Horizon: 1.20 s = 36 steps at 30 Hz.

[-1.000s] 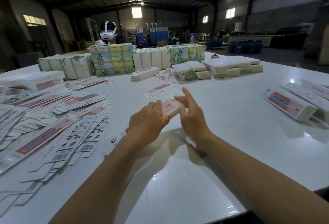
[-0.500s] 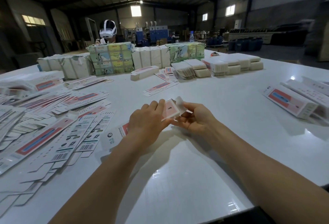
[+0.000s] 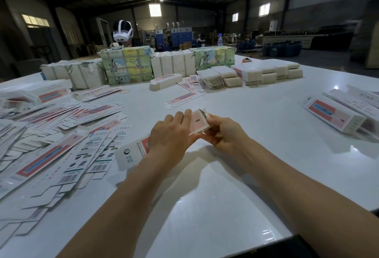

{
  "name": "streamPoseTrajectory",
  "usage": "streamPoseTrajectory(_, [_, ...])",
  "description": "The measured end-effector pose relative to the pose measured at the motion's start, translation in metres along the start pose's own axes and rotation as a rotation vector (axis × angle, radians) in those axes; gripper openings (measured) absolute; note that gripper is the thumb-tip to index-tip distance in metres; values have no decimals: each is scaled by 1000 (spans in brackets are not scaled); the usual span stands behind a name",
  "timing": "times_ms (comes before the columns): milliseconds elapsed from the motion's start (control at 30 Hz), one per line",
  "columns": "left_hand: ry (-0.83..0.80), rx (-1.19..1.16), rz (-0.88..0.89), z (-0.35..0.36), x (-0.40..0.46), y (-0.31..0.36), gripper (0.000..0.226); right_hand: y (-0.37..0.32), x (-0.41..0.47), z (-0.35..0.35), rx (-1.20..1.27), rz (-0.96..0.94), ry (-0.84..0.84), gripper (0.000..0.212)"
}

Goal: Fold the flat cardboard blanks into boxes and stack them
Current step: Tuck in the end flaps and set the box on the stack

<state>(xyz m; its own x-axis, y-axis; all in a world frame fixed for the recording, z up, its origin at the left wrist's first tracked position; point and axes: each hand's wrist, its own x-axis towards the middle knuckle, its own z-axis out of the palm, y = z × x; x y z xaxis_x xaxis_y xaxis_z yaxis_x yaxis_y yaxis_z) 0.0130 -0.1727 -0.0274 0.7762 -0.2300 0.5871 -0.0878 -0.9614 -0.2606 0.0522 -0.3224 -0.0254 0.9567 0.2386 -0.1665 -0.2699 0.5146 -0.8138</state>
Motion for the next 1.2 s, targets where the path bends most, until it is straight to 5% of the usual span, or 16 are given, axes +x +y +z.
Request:
streamPoseTrajectory(533, [16,181,200,-6,-7,6,71,-23,-6,-14,-610,1,71,23])
streamPoseTrajectory(1000, [-30,84,60,-4,-5,4,72,-12,-18,5,-1111,-680,176,22])
streamPoseTrajectory(1200, [-6,41,-74,0,-6,0,70,-3,-21,14,-1043,-700,160,29])
